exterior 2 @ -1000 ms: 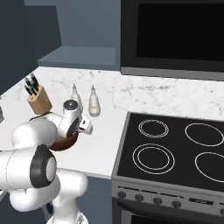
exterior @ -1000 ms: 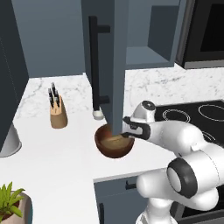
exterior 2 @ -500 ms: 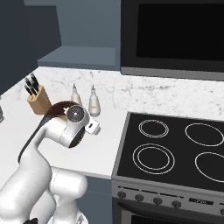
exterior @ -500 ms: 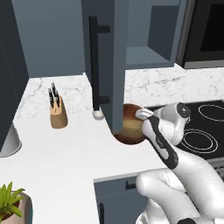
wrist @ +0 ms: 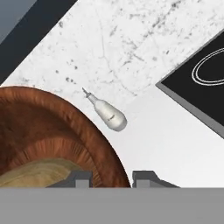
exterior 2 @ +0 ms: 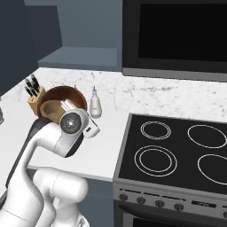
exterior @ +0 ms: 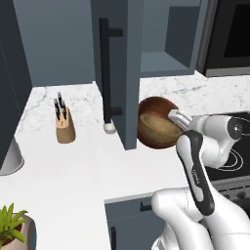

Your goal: Pick up the bowls on the counter and stack them on top of one another in the open cabinet. Place the smaller bowl on top of the larger bowl.

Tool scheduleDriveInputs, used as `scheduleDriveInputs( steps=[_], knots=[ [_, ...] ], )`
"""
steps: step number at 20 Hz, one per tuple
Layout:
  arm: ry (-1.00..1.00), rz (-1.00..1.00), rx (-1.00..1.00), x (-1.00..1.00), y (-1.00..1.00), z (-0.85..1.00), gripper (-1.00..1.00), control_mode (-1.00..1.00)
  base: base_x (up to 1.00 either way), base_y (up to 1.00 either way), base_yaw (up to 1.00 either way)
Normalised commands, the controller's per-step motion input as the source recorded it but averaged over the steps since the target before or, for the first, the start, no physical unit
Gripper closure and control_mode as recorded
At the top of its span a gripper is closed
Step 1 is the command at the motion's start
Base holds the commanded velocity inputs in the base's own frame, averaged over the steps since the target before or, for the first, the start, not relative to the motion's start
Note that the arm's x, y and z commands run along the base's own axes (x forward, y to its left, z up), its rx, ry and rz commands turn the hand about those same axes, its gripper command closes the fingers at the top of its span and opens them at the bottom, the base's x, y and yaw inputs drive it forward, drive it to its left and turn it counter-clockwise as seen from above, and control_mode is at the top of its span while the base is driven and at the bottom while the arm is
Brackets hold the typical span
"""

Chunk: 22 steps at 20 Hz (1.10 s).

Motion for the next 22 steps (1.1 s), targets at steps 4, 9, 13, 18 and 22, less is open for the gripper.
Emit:
scheduleDriveInputs(
  steps=[4, 9, 13, 18, 22],
  knots=[
    [0.0, -0.11, 0.1, -0.47, -0.13, 1.0, 1.0, -1.0, 0.0, 0.0, 0.0],
    [0.0, -0.11, 0.1, -0.18, 0.0, 1.0, 1.0, -1.0, 0.0, 0.0, 0.0],
    [0.0, -0.13, 0.07, 0.04, 0.0, 1.0, 1.0, -1.0, 0.0, 0.0, 0.0],
    [0.11, -0.2, 0.01, 0.64, 0.0, 1.0, 1.0, -1.0, 0.0, 0.0, 0.0],
    [0.03, -0.18, 0.0, 0.84, 0.03, 0.68, 1.0, -1.0, 0.0, 0.0, 0.0]
  ],
)
